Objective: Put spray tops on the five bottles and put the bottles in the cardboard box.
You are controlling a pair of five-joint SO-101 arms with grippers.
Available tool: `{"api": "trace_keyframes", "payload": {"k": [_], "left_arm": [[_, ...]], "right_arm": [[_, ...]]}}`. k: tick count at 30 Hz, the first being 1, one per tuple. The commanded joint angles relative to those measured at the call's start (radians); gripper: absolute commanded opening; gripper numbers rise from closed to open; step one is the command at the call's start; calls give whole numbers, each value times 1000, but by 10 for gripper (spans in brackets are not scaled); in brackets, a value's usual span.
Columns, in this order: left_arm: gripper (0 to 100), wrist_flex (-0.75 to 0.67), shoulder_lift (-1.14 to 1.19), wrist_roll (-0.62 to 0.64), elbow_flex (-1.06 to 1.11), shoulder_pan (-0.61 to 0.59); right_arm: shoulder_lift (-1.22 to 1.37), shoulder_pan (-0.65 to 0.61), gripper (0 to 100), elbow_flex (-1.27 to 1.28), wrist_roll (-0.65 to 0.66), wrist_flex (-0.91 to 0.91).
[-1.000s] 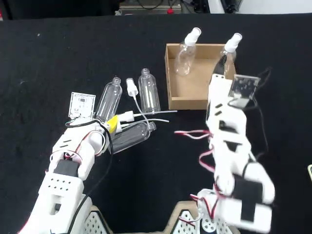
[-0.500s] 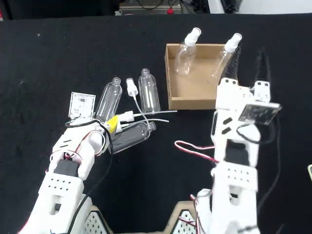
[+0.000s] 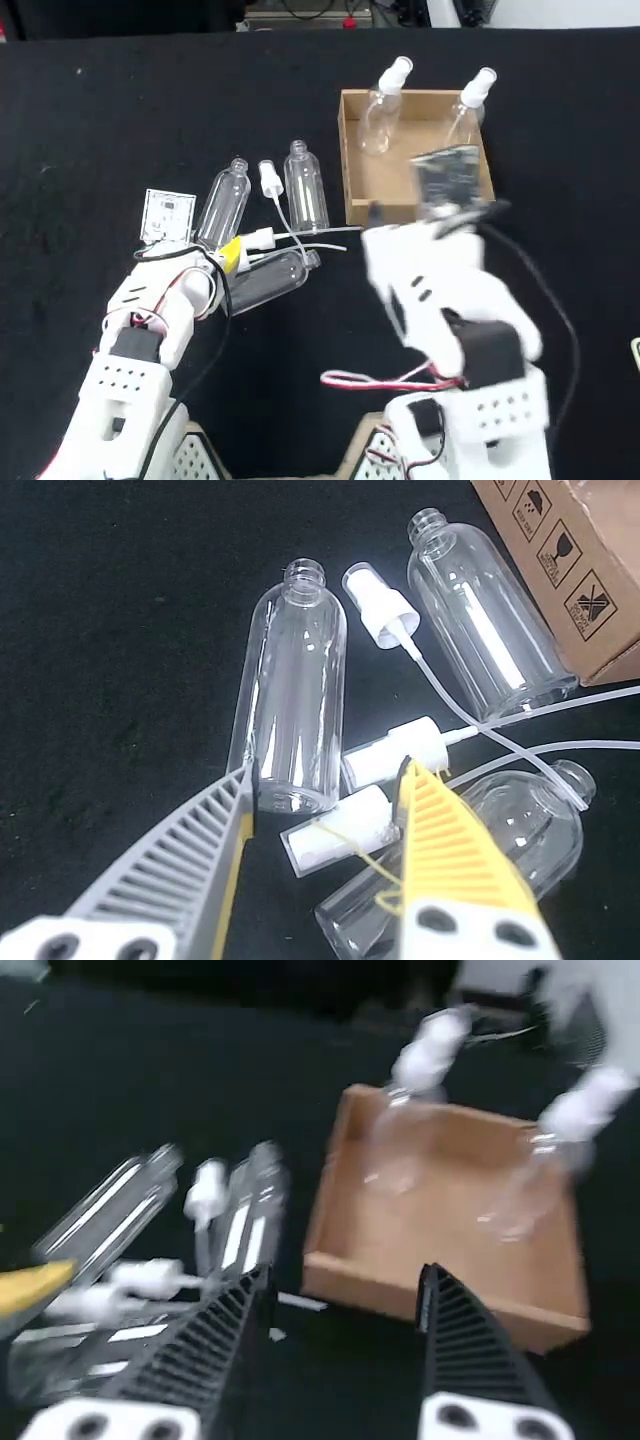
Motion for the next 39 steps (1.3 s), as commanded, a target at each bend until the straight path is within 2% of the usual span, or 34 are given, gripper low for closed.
{"api": "trace_keyframes", "payload": {"k": [1, 3, 5, 10, 13, 17, 20, 24, 29, 39], "left_arm": [[227, -21, -2, -2, -35, -101], [227, -21, -2, 0, -53, -157], [227, -21, -2, 5, -64, -196], [227, -21, -2, 124, -64, -217], [227, -21, -2, 150, -64, -222], [227, -21, -2, 149, -61, -222], [227, -21, -2, 149, -59, -222], [227, -21, -2, 144, -58, -222], [227, -21, -2, 143, -58, -214], [227, -21, -2, 144, -58, -213]], "right_arm": [[82, -196, 214, 25, 3, 0], [125, -282, 216, 53, -2, -15], [173, -348, 218, 93, -61, -75], [294, -371, 220, 182, -206, -305], [361, -385, 220, 179, -273, -371], [452, -445, 232, 120, -407, -390], [526, -483, 309, 76, -546, -385], [645, -468, 403, 47, -646, -388], [806, -428, 383, -30, -764, -381], [951, -427, 357, -94, -795, -379]]}}
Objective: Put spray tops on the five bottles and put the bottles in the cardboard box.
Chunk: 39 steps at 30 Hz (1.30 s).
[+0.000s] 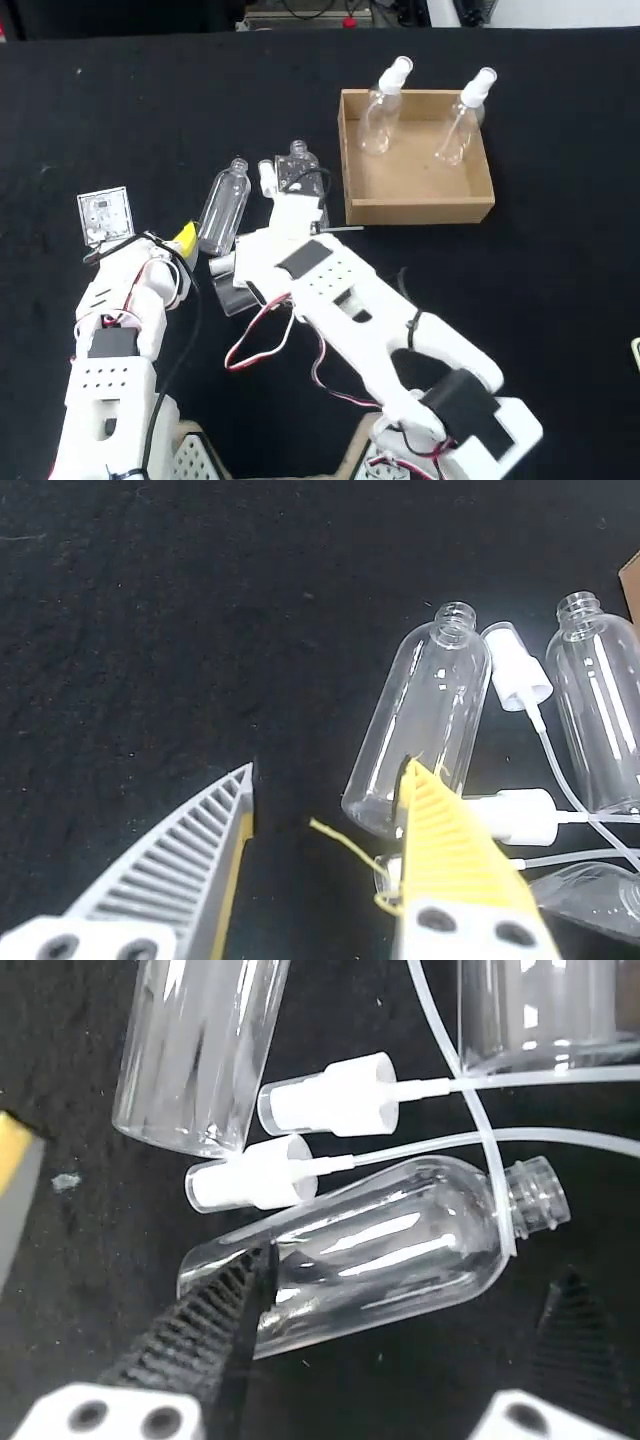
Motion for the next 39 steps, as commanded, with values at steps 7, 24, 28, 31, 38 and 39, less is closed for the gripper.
{"api": "trace_keyframes", "payload": {"k": [7, 24, 28, 31, 38, 39], "left_arm": [[227, -21, -2, 11, -59, 5], [227, -21, -2, 5, -59, 42], [227, -21, -2, 5, -59, 42], [227, -21, -2, 3, -59, 41], [227, -21, -2, 3, -59, 41], [227, -21, -2, 3, -59, 41]], "right_arm": [[7, 17, 142, -87, 233, 120], [13, 40, 399, -329, 292, 500], [18, -26, 427, -308, 124, 411], [56, -28, 427, -254, 80, 310], [203, -23, 427, -263, 43, 284], [228, -31, 427, -265, 43, 284]]}}
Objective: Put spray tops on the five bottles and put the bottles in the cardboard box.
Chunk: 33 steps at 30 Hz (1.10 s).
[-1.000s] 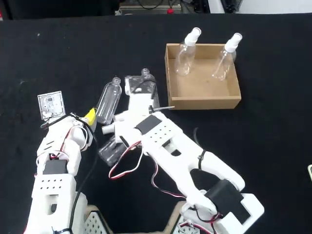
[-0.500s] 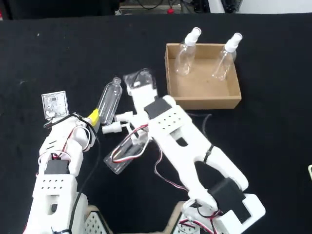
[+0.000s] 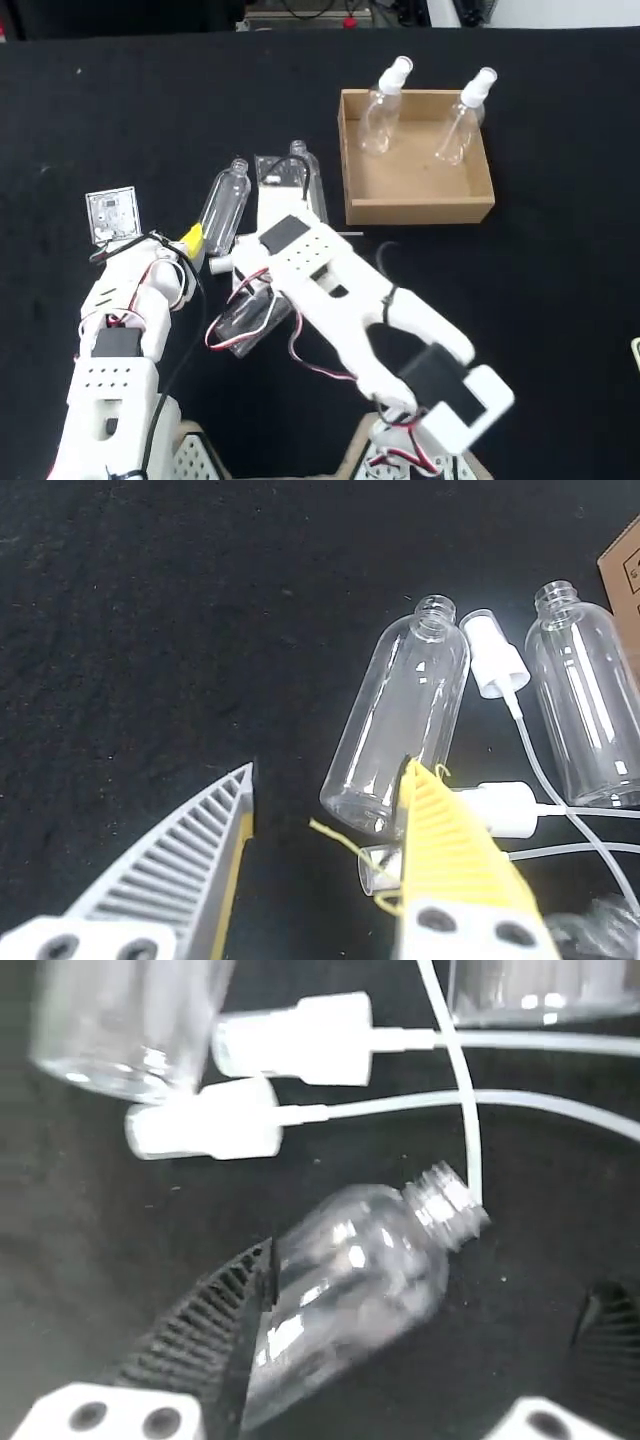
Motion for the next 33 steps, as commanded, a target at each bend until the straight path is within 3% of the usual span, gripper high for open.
{"api": "trace_keyframes", "payload": {"k": [1, 6, 11, 16, 19, 23, 26, 33], "left_arm": [[227, -21, -2, 5, -61, 5], [227, -21, -2, 5, -61, 5], [227, -21, -2, 5, -61, 5], [227, -21, -2, 5, -61, 5], [227, -21, -2, 5, -61, 5], [227, -20, -2, -6, -59, 5], [227, -12, 3, -104, -56, 31], [227, -14, 0, -143, -31, 133]], "right_arm": [[54, -28, 427, -27, -14, -15], [104, -60, 422, -38, -2, 26], [104, -6, 312, -183, 37, 229], [93, 132, 328, -360, 230, 404], [56, 153, 329, -398, 334, 500], [-8, 64, 329, -297, 532, 539], [-101, 12, 331, -174, 720, 534], [-285, 98, 329, 81, 973, 422]]}}
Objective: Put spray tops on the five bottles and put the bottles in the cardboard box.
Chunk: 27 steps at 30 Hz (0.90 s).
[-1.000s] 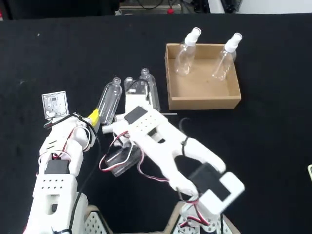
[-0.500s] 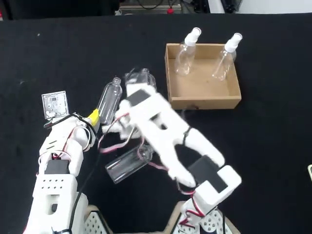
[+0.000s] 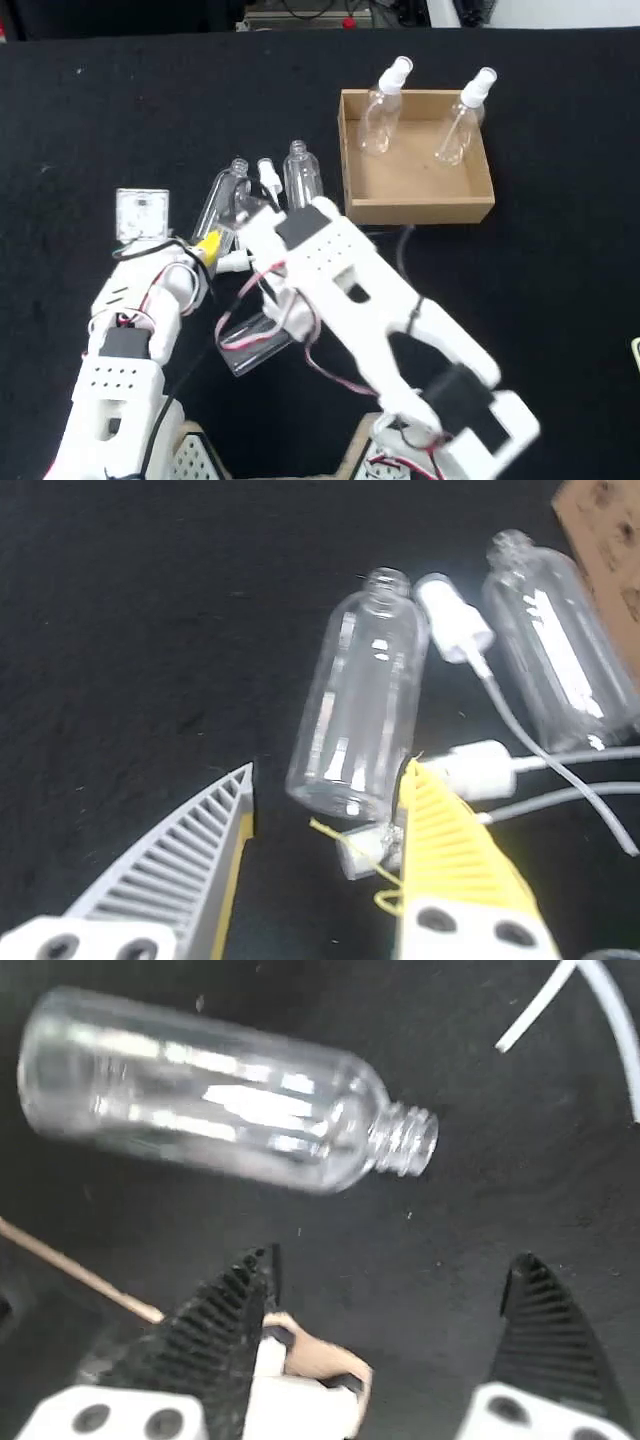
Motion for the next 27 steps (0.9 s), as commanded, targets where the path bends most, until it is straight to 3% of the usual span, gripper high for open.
{"api": "trace_keyframes", "payload": {"k": [1, 4, 6, 9, 16, 23, 27], "left_arm": [[227, -12, 3, -15, -30, 59], [227, 5, 0, -25, 15, 113], [227, 58, 0, -117, -5, 174], [227, 227, 0, -227, -97, 177], [227, 591, 5, -310, -217, 128], [227, 666, 0, -496, -188, 97], [227, 687, 2, -531, -173, 117]], "right_arm": [[-84, 74, 329, 108, 87, -104], [-91, 130, 329, 165, 89, -112], [-91, 173, 329, 182, 94, -100], [-104, 236, 329, 219, 97, -118], [-288, 278, 329, 358, 101, -293], [-363, 276, 329, 472, -55, -485], [-363, 270, 329, 515, -127, -559]]}}
